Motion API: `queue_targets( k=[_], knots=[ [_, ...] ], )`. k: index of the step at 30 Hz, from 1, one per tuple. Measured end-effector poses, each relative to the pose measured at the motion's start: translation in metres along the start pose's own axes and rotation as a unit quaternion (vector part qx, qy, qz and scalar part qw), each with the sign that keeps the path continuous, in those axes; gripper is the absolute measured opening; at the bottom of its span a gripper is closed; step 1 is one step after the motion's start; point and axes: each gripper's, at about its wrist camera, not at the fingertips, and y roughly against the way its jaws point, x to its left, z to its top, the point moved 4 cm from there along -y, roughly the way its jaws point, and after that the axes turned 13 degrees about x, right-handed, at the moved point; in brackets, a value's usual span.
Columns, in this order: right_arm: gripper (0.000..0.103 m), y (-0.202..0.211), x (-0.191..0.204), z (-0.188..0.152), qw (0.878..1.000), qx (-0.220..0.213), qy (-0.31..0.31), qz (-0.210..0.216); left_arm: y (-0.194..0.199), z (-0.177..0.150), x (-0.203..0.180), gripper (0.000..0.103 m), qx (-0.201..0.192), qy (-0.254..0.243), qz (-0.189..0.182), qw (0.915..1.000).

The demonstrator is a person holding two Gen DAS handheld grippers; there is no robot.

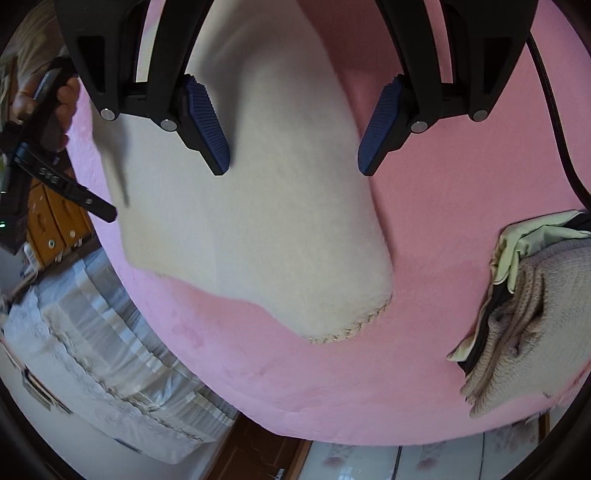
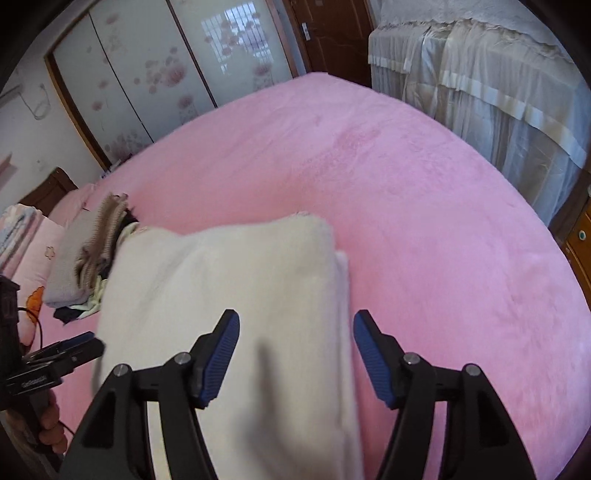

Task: Fold large clothes
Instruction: 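Grasp the folded cardigan edge with the right tool and lift it, then lower the cardigan onto the bed and open the right tool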

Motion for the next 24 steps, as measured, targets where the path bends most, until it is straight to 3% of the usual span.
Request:
queue_targets(
  k=[2, 8, 9, 10, 13, 19, 24],
  knots=[
    [0.064, -0.017, -0.004, 0.016, 1.000, 0.016, -0.011, -0.013, -0.006, 0.011, 0.004, 0.071, 0.006, 0.018, -0.011, 0.9998],
    [0.061, -0.045, -0.011, 0.032, 0.997, 0.063, -0.029, 0.027, -0.020, 0.035, 0.005, 0.071, 0.030, 0.036, -0.008, 0.9989],
    [0.041, -0.049, -0.009, 0.033, 0.996, 0.074, -0.024, 0.038, -0.021, 0.036, 0.004, 0.071, 0.034, 0.036, -0.005, 0.9988],
    [0.030, -0.049, -0.009, 0.034, 0.996, 0.078, -0.021, 0.028, -0.022, 0.037, 0.003, 0.071, 0.038, 0.037, -0.003, 0.9986],
    [0.019, -0.037, -0.005, 0.035, 0.998, 0.063, -0.009, 0.011, -0.024, 0.041, 0.002, 0.069, 0.046, 0.037, 0.006, 0.9982],
    [0.017, -0.045, -0.022, 0.031, 0.996, 0.066, -0.054, 0.016, -0.027, 0.039, -0.006, 0.068, 0.045, 0.027, 0.028, 0.9982],
    [0.018, -0.059, -0.029, 0.030, 0.992, 0.085, -0.087, 0.012, -0.031, 0.037, -0.018, 0.068, 0.034, 0.012, 0.069, 0.9970]
  ],
)
